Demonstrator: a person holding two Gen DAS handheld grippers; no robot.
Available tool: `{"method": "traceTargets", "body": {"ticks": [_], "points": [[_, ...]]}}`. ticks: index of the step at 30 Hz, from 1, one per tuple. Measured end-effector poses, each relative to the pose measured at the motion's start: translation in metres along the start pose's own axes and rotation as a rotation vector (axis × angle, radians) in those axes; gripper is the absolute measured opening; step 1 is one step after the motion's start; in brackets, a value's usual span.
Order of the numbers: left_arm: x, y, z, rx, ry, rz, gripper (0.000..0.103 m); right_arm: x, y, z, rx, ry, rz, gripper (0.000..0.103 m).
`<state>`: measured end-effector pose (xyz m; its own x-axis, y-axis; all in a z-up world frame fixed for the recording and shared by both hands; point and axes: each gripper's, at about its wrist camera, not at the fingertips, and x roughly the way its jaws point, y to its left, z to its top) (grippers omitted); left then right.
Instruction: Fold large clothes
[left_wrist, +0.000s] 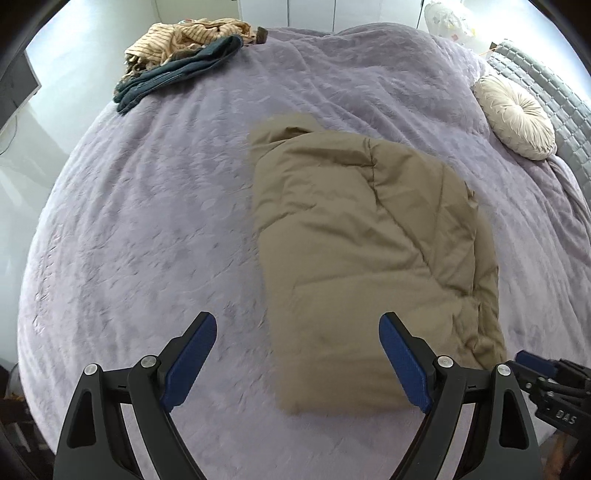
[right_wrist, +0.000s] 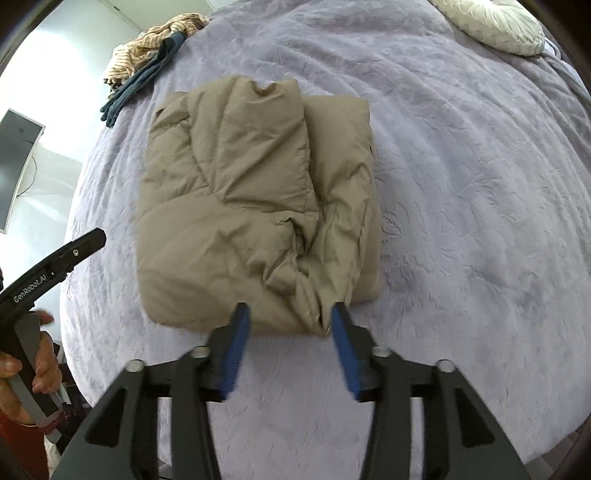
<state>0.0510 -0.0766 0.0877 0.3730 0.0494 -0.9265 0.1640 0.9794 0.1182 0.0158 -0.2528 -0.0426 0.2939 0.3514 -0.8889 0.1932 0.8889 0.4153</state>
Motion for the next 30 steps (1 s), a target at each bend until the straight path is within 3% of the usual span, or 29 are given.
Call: {"method": "traceTargets", "body": {"ticks": [3,6,11,14,16,20,22,30], "points": [[-0.013,0.006,-0.008,-0.018,0.009,-0.013,0.090,-0.015,0.011,-0.005,-0.023,-0.020,-0.007,0.059],[-0.027,0.010,-0.018,-0.015,-0.004,-0.004,0.101,-0.028,0.020,-0.008,-0.033,-0.039,-0.008,0.061],[-0.048,0.015,-0.031,-0.023,-0.014,-0.006,0.101,-0.047,0.037,-0.008,-0.053,-0.069,-0.025,0.063],[-0.059,0.020,-0.037,-0.043,-0.030,-0.003,0.101,-0.060,0.048,-0.009,-0.069,-0.098,-0.046,0.071],[-0.068,0.023,-0.041,-0.054,-0.047,0.030,0.101,-0.068,0.054,-0.010,-0.076,-0.123,-0.069,0.083],[-0.086,0.026,-0.044,-0.064,-0.075,0.052,0.101,-0.086,0.067,-0.009,-0.100,-0.185,-0.143,0.088],[-0.094,0.028,-0.044,-0.071,-0.093,0.051,0.101,-0.095,0.073,-0.008,-0.109,-0.218,-0.168,0.097],[-0.118,0.028,-0.048,-0.102,-0.149,0.056,0.101,-0.122,0.086,-0.008,-0.103,-0.322,-0.233,0.097]]}}
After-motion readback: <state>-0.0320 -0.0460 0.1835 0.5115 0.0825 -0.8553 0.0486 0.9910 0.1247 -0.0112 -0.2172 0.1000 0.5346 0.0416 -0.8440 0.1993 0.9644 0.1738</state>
